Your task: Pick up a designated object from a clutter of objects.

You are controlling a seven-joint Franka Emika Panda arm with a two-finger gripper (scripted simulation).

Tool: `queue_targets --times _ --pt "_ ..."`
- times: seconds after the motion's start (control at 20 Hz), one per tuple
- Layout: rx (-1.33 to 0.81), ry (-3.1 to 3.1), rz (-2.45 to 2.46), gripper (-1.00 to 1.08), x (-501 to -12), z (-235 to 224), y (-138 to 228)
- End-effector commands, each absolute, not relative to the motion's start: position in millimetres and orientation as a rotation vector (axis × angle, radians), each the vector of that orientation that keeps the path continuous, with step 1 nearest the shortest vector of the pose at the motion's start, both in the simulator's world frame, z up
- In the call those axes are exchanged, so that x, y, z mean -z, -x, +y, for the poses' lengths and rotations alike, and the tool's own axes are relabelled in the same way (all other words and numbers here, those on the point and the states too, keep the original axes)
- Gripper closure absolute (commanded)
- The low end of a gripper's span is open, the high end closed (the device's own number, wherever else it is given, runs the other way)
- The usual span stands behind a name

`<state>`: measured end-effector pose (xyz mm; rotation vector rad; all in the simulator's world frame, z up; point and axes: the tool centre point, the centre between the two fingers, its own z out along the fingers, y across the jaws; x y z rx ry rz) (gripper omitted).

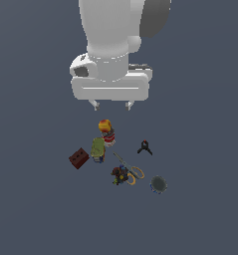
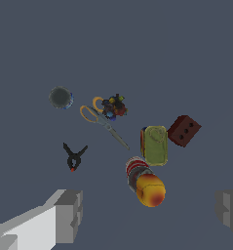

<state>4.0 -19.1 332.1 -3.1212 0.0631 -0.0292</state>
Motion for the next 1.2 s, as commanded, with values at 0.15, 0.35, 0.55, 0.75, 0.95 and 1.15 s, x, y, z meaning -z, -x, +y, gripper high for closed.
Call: queue_targets --times 0.15,0.35,0.55,0.75,0.95,1.15 --pt "0.025 3.119 0.078 -0.92 -333 -22 -3" --pt "0.009 3.109 0.137 -0.92 -334 -34 2" --pt "0.001 3.104 0.164 -0.92 -334 -39 3" --pt "0.002 3.105 0.159 -0.92 -335 -38 4" --pt "0.002 3.106 0.159 -0.92 -333 -37 1" --pt "0.001 3.110 0.152 -0.92 -328 -32 -7"
